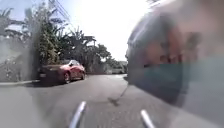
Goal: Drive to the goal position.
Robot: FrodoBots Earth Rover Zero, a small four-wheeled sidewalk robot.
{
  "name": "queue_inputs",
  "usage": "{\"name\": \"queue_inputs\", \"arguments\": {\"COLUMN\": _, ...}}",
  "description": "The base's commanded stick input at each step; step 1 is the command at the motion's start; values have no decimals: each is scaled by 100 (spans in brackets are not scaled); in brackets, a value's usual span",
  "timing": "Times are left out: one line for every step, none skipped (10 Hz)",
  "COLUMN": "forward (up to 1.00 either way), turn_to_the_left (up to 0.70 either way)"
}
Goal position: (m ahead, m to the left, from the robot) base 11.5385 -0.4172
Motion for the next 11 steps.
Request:
{"name": "queue_inputs", "arguments": {"forward": 70, "turn_to_the_left": 0}}
{"name": "queue_inputs", "arguments": {"forward": 70, "turn_to_the_left": 0}}
{"name": "queue_inputs", "arguments": {"forward": 70, "turn_to_the_left": 0}}
{"name": "queue_inputs", "arguments": {"forward": 70, "turn_to_the_left": 0}}
{"name": "queue_inputs", "arguments": {"forward": 70, "turn_to_the_left": 0}}
{"name": "queue_inputs", "arguments": {"forward": 70, "turn_to_the_left": 0}}
{"name": "queue_inputs", "arguments": {"forward": 70, "turn_to_the_left": 0}}
{"name": "queue_inputs", "arguments": {"forward": 70, "turn_to_the_left": 0}}
{"name": "queue_inputs", "arguments": {"forward": 70, "turn_to_the_left": 0}}
{"name": "queue_inputs", "arguments": {"forward": 70, "turn_to_the_left": 0}}
{"name": "queue_inputs", "arguments": {"forward": 70, "turn_to_the_left": 0}}
